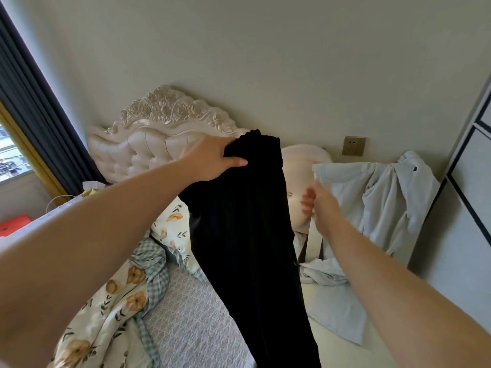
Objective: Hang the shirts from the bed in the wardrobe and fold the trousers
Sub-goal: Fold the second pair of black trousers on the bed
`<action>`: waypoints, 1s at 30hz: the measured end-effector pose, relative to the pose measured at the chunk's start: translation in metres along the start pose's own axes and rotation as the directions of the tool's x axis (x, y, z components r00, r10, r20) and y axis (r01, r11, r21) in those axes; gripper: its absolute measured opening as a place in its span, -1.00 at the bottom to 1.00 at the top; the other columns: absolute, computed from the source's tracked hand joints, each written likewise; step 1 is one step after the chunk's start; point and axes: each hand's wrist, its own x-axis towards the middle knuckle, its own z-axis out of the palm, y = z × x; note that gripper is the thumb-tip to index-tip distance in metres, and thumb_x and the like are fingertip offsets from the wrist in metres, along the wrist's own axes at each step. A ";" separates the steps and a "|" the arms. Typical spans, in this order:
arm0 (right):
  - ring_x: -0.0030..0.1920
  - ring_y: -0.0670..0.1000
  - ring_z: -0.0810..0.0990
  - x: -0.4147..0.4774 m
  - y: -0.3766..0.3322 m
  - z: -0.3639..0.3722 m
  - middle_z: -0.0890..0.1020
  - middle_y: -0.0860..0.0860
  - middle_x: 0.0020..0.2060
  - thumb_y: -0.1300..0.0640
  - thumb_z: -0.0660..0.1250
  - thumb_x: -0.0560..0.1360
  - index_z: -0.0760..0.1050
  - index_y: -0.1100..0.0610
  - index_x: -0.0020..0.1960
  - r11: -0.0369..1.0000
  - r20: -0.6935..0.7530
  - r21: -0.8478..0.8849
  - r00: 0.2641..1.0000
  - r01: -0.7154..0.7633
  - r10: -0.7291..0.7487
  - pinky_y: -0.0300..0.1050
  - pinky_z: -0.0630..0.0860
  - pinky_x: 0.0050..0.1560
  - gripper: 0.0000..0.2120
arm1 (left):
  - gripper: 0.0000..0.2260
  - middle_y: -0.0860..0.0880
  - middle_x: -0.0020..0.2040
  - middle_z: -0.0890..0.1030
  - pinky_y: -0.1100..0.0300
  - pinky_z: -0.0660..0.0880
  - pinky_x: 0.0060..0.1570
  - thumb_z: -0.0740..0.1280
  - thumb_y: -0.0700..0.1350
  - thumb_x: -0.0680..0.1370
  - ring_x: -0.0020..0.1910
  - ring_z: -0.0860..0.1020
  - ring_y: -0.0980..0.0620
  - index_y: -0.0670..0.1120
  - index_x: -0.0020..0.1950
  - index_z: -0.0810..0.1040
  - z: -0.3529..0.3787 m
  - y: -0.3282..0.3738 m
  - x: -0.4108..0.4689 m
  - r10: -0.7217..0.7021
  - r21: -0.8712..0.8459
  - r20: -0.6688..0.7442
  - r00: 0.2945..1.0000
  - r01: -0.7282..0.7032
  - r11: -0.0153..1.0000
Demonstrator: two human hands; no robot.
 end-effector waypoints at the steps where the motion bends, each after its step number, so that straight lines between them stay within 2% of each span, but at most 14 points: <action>1: -0.35 -0.05 0.42 0.000 0.025 -0.011 0.45 0.02 -0.32 0.03 0.13 0.61 0.39 0.11 -0.22 0.992 -0.014 -0.055 0.994 -0.112 0.111 -0.21 0.37 -0.32 -0.72 | -0.61 0.08 -0.07 0.60 0.11 0.47 -0.08 0.32 0.27 0.45 -0.04 0.57 -0.02 0.18 0.22 0.51 -0.004 0.000 0.002 0.008 -0.015 -0.004 1.000 -0.008 1.000; 3: -0.35 -0.03 0.44 -0.005 0.069 -0.024 0.46 0.04 -0.33 0.06 0.15 0.60 0.40 0.14 -0.23 0.951 -0.008 -0.135 0.960 -0.277 0.279 -0.20 0.39 -0.33 -0.73 | -0.63 0.05 -0.06 0.63 0.02 0.51 0.03 0.36 0.23 0.44 -0.03 0.59 -0.04 0.15 0.19 0.54 -0.013 0.001 0.004 0.031 -0.091 0.003 0.999 -0.031 0.995; 5: -0.31 -0.01 0.47 -0.010 0.104 -0.030 0.50 0.05 -0.28 0.03 0.15 0.60 0.47 0.17 -0.13 0.900 0.047 -0.210 0.916 -0.381 0.399 -0.21 0.39 -0.34 -0.73 | -0.67 0.10 -0.10 0.62 0.02 0.51 0.07 0.41 0.17 0.43 -0.03 0.60 -0.01 0.13 0.16 0.55 -0.021 0.002 0.008 0.044 -0.173 -0.011 0.999 -0.045 0.984; 7: -0.12 0.09 0.53 -0.012 0.134 -0.035 0.56 0.13 -0.10 -0.01 0.17 0.59 0.52 0.23 0.10 0.862 0.046 -0.310 0.899 -0.402 0.436 -0.09 0.49 -0.12 -0.68 | -0.74 0.21 -0.18 0.56 0.19 0.48 -0.02 0.44 0.12 0.43 -0.11 0.58 0.10 0.14 0.08 0.54 -0.030 0.002 0.013 0.042 -0.230 -0.057 0.998 -0.054 0.972; 9: 0.06 0.17 0.55 -0.017 0.157 -0.040 0.57 0.18 0.07 -0.04 0.21 0.57 0.47 0.28 0.24 0.824 -0.029 -0.395 0.902 -0.406 0.431 0.06 0.49 0.16 -0.57 | -0.75 0.26 -0.22 0.52 0.45 0.40 -0.15 0.46 0.07 0.42 -0.21 0.53 0.36 0.15 0.07 0.52 -0.039 -0.001 0.018 0.036 -0.272 -0.117 0.992 -0.067 0.960; 12: 0.07 0.10 0.52 -0.028 0.178 -0.046 0.54 0.10 0.09 -0.15 0.20 0.55 0.42 0.26 0.32 0.762 -0.052 -0.493 0.888 -0.421 0.456 0.03 0.44 0.25 -0.45 | -0.69 0.31 -0.20 0.49 0.68 0.27 -0.29 0.46 0.02 0.43 -0.29 0.42 0.61 0.15 0.14 0.50 -0.050 -0.007 0.022 0.049 -0.296 -0.169 0.984 -0.098 0.950; 15: 0.15 0.02 0.53 -0.034 0.175 -0.041 0.56 0.02 0.17 -0.37 0.25 0.36 0.46 0.06 0.29 0.838 0.257 -0.257 0.802 -0.480 0.539 -0.09 0.43 0.22 -0.33 | -0.60 0.29 -0.17 0.51 0.67 0.28 -0.30 0.46 0.06 0.43 -0.27 0.46 0.51 0.12 0.25 0.52 -0.053 -0.013 0.023 0.037 -0.279 -0.161 0.986 -0.081 0.957; 16: 0.17 0.00 0.54 -0.035 0.168 -0.036 0.58 0.00 0.17 -0.38 0.25 0.33 0.48 0.05 0.28 0.856 0.373 -0.198 0.771 -0.477 0.516 -0.12 0.42 0.23 -0.31 | -0.59 0.28 -0.17 0.51 0.64 0.31 -0.29 0.46 0.08 0.42 -0.25 0.47 0.44 0.11 0.25 0.52 -0.052 -0.015 0.024 0.028 -0.264 -0.159 0.987 -0.069 0.962; 18: 0.22 0.01 0.54 -0.036 0.152 -0.022 0.59 0.01 0.19 -0.33 0.26 0.36 0.48 0.06 0.29 0.876 0.502 -0.155 0.728 -0.456 0.467 -0.09 0.39 0.30 -0.35 | -0.60 0.28 -0.18 0.51 0.59 0.31 -0.30 0.45 0.10 0.42 -0.24 0.45 0.39 0.11 0.24 0.53 -0.049 -0.020 0.024 0.005 -0.257 -0.163 0.987 -0.048 0.965; 21: 0.21 0.02 0.55 -0.040 0.136 0.001 0.58 0.03 0.21 -0.29 0.32 0.33 0.45 0.10 0.32 0.881 0.536 -0.225 0.702 -0.417 0.469 -0.11 0.44 0.25 -0.31 | -0.61 0.28 -0.20 0.50 0.60 0.31 -0.30 0.46 0.07 0.43 -0.25 0.44 0.39 0.05 0.23 0.55 -0.045 -0.027 0.023 -0.025 -0.280 -0.204 0.979 -0.034 0.959; 23: 0.22 0.02 0.54 -0.045 0.135 0.012 0.56 0.03 0.23 -0.35 0.32 0.28 0.42 0.10 0.35 0.859 0.549 -0.292 0.662 -0.420 0.510 -0.11 0.45 0.25 -0.22 | -0.61 0.29 -0.19 0.50 0.59 0.30 -0.29 0.46 0.05 0.43 -0.24 0.46 0.36 0.03 0.24 0.55 -0.046 -0.034 0.022 -0.062 -0.302 -0.236 0.970 -0.012 0.953; 26: 0.33 0.04 0.43 -0.052 0.143 0.018 0.44 0.04 0.35 -0.49 0.11 0.31 0.31 0.04 0.43 0.786 0.557 -0.386 0.558 -0.482 0.615 -0.07 0.33 0.37 -0.13 | -0.60 0.31 -0.17 0.52 0.52 0.34 -0.23 0.45 0.08 0.43 -0.20 0.48 0.33 0.08 0.25 0.54 -0.050 -0.042 0.017 -0.097 -0.311 -0.246 0.965 0.016 0.950; 28: 0.35 0.08 0.39 -0.055 0.150 0.020 0.42 0.08 0.36 -0.53 -0.02 0.31 0.37 0.06 0.37 0.745 0.571 -0.347 0.502 -0.569 0.649 -0.02 0.29 0.38 -0.11 | -0.59 0.28 -0.12 0.53 0.45 0.37 -0.18 0.45 0.09 0.43 -0.16 0.51 0.27 0.10 0.27 0.52 -0.050 -0.046 0.015 -0.113 -0.319 -0.251 0.961 0.029 0.947; 30: 0.31 0.10 0.44 -0.060 0.154 0.028 0.50 0.12 0.29 -0.52 0.01 0.28 0.50 0.12 0.25 0.716 0.626 -0.205 0.473 -0.667 0.620 -0.01 0.35 0.32 -0.12 | -0.60 0.28 -0.14 0.53 0.48 0.38 -0.22 0.45 0.07 0.44 -0.19 0.51 0.29 0.09 0.25 0.53 -0.051 -0.048 0.013 -0.146 -0.354 -0.273 0.951 0.042 0.934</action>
